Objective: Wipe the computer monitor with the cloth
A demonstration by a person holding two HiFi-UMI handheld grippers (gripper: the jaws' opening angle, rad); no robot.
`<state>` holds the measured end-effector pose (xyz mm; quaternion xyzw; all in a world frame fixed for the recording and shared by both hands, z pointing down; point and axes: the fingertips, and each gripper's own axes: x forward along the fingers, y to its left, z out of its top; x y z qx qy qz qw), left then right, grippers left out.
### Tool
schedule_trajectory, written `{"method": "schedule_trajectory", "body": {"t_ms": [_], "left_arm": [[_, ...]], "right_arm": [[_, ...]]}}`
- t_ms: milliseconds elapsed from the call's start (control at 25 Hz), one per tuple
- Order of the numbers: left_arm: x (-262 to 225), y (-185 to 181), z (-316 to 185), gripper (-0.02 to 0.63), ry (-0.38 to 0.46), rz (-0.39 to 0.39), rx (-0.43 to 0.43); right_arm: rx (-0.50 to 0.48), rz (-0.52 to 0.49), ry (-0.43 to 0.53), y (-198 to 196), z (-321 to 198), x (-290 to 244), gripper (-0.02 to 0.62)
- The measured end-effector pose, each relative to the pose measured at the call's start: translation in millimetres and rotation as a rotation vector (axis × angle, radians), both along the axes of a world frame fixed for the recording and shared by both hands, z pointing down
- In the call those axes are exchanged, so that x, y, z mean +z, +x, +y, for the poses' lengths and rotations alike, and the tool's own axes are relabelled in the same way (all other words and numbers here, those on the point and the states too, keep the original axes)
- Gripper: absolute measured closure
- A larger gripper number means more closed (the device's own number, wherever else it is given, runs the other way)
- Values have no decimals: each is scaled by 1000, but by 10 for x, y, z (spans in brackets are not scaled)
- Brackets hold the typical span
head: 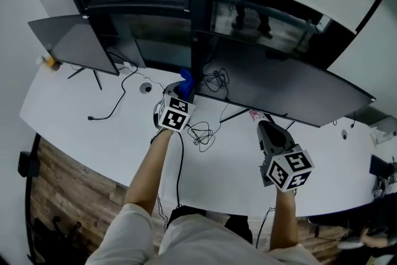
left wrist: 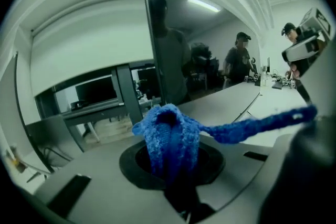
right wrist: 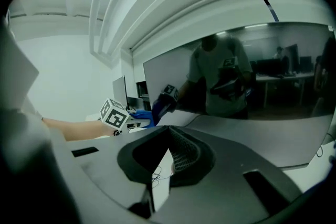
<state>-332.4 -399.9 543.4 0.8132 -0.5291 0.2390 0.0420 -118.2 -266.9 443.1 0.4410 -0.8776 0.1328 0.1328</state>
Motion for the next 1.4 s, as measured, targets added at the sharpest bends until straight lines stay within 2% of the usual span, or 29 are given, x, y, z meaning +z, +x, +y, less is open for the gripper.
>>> {"method": "schedule_trajectory", "body": {"t_ms": [200,280,440,520,640,880,1240,1400], "left_arm": [[452,-28,-84,541,-92,153,-83],[624,-13,-93,541,-126,165,-96],[928,-6,-112,541,-201,138,-97],[1060,5,-110,541,-238,99,-82],[1164,94,-80,541,-256,21,-30],[1308,462,5,541,-259,-73,103],[1241,1158,12,541,-223,-43,103],[1194,1579,54,541,-189,-30,115]], "right_arm": [[6,1,-41,25,-75,313,581],[-2,22,-52,34,-97,409,581],[-10,45,-60,53,-184,540,581],[-9,33,-72,64,-223,603,581],[-13,20,-96,81,-250,702,581],[-34,21,-134,143,-230,856,581],[27,3,-150,833,-90,812,581],[44,6,-138,1194,-49,763,580]]}}
